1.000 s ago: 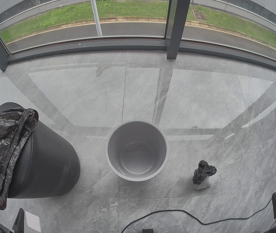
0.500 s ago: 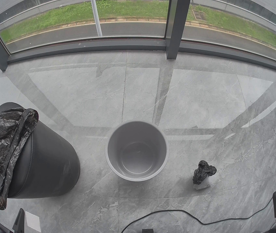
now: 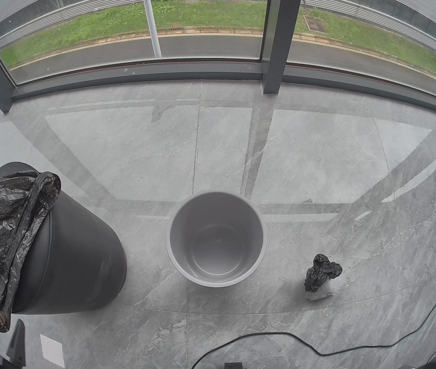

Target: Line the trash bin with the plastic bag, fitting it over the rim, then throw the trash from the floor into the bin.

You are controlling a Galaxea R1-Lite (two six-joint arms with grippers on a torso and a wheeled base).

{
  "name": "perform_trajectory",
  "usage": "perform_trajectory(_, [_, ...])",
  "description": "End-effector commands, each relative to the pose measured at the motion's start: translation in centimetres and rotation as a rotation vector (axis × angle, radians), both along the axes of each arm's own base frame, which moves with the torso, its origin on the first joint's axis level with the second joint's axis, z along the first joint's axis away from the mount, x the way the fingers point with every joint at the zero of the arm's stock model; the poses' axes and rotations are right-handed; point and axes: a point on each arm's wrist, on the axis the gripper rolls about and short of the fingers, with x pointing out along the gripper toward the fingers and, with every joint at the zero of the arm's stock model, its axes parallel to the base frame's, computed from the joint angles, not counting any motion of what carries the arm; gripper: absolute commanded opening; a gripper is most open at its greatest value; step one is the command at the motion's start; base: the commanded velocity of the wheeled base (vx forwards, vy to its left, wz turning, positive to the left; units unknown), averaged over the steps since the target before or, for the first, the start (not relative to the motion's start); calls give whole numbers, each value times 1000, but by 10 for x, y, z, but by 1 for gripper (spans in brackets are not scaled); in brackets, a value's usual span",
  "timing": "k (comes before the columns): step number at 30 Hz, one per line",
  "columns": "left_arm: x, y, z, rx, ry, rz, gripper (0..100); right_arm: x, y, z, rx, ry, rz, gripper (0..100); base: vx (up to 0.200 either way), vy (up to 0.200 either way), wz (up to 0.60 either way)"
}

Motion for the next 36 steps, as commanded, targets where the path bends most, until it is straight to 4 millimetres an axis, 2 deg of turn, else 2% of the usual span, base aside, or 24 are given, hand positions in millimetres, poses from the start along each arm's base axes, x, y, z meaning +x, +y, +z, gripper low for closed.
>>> perform_trajectory(1, [14, 1, 98, -21, -15, -38, 100, 15, 0, 77, 46, 12, 61, 100, 0, 0, 0])
perform_trajectory(4, [47, -1, 95, 69, 142, -11, 100, 29, 1, 71, 57, 59, 61, 100, 0, 0, 0])
perform_trajectory(5, [65, -2, 95, 124, 179, -6, 100, 36, 1, 70, 65, 61, 68, 100, 0, 0, 0])
perform_trajectory(7, [87, -2, 101, 175, 160, 13, 100, 46, 2, 69, 79, 65, 77, 100, 0, 0, 0])
perform_trajectory(8, [87, -2, 101, 175, 160, 13, 100, 46, 2, 69, 79, 65, 77, 100, 0, 0, 0])
perform_trajectory(9, [114, -3, 106, 214, 143, 68, 100, 60, 3, 64, 72, 98, 78, 100, 0, 0, 0])
perform_trajectory(12, [148, -5, 106, 279, 155, 100, 100, 80, 4, 59, 68, 164, 74, 100, 0, 0, 0])
perform_trajectory(14, [149, -5, 106, 282, 157, 101, 100, 81, 4, 59, 68, 167, 74, 100, 0, 0, 0])
perform_trajectory(15, [173, -12, 102, 319, 219, 64, 100, 96, 5, 61, 72, 186, 74, 100, 0, 0, 0])
perform_trajectory(19, [187, -19, 93, 339, 277, 66, 100, 108, 5, 60, 71, 196, 73, 100, 0, 0, 0])
perform_trajectory(23, [191, -25, 91, 354, 290, 36, 100, 109, 6, 54, 66, 215, 74, 100, 0, 0, 0])
perform_trajectory(30, [215, -29, 114, 379, 246, 71, 100, 106, 6, 49, 69, 223, 89, 100, 0, 0, 0])
perform_trajectory(36, [220, -31, 111, 447, 277, 147, 100, 106, 6, 46, 73, 233, 89, 100, 0, 0, 0])
